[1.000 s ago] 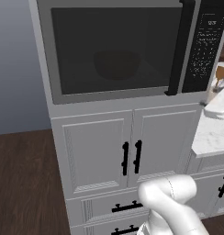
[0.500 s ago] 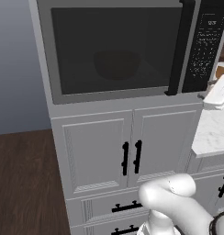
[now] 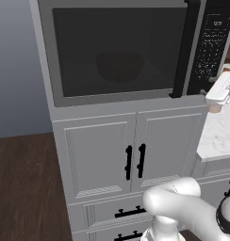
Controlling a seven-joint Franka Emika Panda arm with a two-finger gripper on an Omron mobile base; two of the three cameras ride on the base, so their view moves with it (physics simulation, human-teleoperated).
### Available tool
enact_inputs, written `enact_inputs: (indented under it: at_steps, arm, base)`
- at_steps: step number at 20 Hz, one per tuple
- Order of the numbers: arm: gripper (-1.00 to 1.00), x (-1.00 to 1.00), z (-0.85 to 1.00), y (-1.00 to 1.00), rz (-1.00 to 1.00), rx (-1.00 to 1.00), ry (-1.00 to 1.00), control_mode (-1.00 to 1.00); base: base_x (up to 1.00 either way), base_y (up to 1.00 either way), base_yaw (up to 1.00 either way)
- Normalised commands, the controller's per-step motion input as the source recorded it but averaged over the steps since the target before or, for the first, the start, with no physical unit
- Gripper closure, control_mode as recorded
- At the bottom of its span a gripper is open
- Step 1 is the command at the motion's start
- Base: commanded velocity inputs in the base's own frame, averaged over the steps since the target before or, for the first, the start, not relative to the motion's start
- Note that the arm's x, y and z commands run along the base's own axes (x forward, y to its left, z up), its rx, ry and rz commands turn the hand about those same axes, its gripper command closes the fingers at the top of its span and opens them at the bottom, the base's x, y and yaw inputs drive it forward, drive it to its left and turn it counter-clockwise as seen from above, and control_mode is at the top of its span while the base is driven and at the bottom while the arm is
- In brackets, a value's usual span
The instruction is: Pick the garlic from the sink and place it in the bowl. Then pick the bowl and place it in the microwave. Then close the microwave door and press the start button.
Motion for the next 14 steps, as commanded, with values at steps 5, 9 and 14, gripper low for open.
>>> enact_inputs:
  at_steps: [5, 9, 14]
  arm:
    - [-1.0, 0.3, 0.0, -0.14, 0.0, 0.0, 0.0, -1.0]
    - [-1.0, 0.28, 0.0, -0.15, 0.0, 0.0, 0.0, -1.0]
    - [-1.0, 0.28, -0.02, -0.02, 0.0, 0.0, -0.01, -1.0]
  base:
    - [0.0, 0.0, 0.0]
    - [0.0, 0.0, 0.0]
    - [0.0, 0.0, 0.0]
